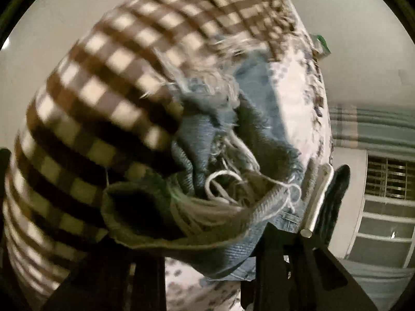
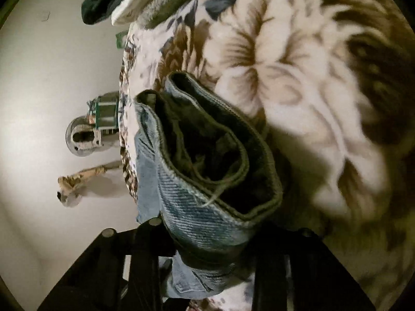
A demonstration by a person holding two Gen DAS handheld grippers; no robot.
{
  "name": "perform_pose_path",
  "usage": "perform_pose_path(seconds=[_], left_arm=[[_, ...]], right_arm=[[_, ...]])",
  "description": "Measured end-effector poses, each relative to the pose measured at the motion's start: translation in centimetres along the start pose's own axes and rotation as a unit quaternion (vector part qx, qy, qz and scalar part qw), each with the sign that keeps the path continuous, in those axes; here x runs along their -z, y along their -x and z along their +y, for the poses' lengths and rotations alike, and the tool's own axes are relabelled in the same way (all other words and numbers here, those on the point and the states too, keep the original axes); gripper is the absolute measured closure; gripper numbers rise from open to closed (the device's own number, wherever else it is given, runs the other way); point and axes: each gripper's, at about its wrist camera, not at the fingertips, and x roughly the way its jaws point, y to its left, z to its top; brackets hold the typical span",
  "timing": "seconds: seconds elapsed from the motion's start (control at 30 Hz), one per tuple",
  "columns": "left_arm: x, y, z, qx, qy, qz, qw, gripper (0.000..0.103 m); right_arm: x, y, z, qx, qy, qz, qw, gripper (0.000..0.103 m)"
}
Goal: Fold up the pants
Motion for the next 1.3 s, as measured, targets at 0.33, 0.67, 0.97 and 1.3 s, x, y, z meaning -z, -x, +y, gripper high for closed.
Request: perform_pose_path(seconds=[0.33,0.67,0.97,1.3], left_arm=[[-1.7,7.0,-10.7,0.003,-0.067,0.028,0.9974,0.081],[-0.9,2.3,-29.5,0.067,-0.177,0.104,0.9763,0.081],[2.4,-10.1,-50.9,0.173,-0.297,0.205,0.9166,0.081],[4.3,-29.0,-48.6,0.084,-0.439,0.285,0.8477,0.081]], right_arm=[[2.5,8.4,9.3,0.0,-0.019,-0.027,0.999,0.08],[-2.2,20.2,17.8,-0.022,-0.038,-0.15,0.988,0.08],[-13.3,28.1,23.9,-0.05,-0.065,-0.338,0.938,0.08],[-18.9,19.2,11.9,-0.013,-0.165,-0.396,0.903,0.08]])
